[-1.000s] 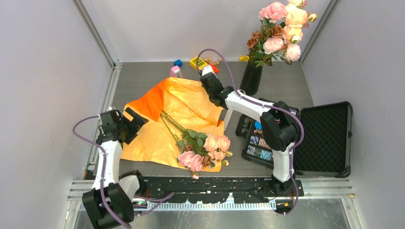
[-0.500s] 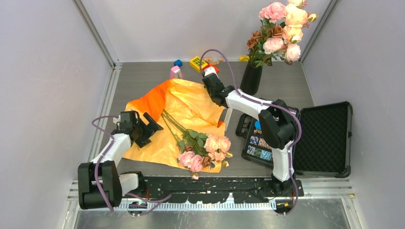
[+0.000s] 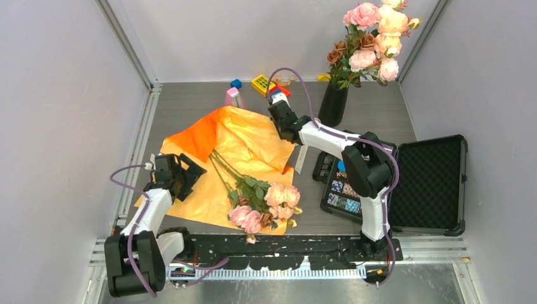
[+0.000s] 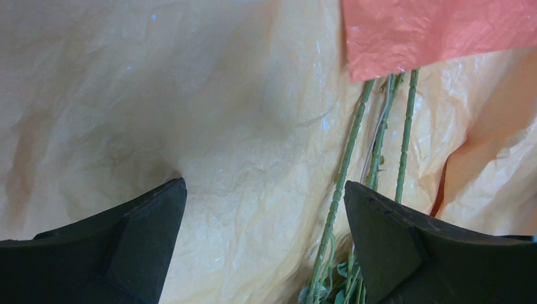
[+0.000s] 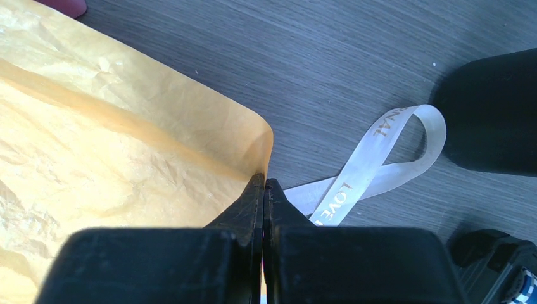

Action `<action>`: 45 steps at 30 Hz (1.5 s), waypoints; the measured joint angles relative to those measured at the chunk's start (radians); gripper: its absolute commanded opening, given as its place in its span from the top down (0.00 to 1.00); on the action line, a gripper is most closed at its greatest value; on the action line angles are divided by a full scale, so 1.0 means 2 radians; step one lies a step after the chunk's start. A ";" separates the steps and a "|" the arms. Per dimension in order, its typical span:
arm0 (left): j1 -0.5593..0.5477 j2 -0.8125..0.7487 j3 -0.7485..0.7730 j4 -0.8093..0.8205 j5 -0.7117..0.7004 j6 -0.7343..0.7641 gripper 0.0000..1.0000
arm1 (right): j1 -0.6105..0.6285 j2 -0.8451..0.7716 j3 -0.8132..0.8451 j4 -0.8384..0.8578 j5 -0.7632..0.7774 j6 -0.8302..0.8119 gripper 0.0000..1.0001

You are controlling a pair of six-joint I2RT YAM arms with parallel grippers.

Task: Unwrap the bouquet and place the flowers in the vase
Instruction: Unfold the wrapping paper at the center of the board.

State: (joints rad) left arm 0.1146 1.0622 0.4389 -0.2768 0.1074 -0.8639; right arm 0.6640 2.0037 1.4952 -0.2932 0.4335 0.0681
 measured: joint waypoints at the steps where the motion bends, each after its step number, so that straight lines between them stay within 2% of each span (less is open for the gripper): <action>1: 0.007 -0.011 -0.005 -0.006 -0.004 -0.002 0.00 | 0.002 0.000 -0.001 0.000 -0.001 0.002 1.00; 9: 0.069 -0.086 -0.034 -0.054 -0.008 -0.012 0.00 | 0.032 0.000 -0.003 -0.004 0.008 0.007 1.00; 17: 0.099 -0.086 -0.042 -0.052 0.019 -0.011 0.00 | 0.039 0.021 0.021 -0.016 0.023 0.003 1.00; 31: 0.107 -0.088 -0.043 -0.052 0.031 -0.010 0.00 | -0.013 0.135 0.135 -0.051 0.023 -0.031 1.00; 45: 0.108 -0.091 -0.044 -0.051 0.034 -0.009 0.00 | -0.025 0.208 0.238 -0.077 0.022 -0.057 1.00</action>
State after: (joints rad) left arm 0.3298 0.8799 0.3511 -0.3798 0.1749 -0.8822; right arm 0.6144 2.4195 1.9717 -0.4469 0.4770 -0.0460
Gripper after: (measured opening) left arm 0.994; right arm 0.017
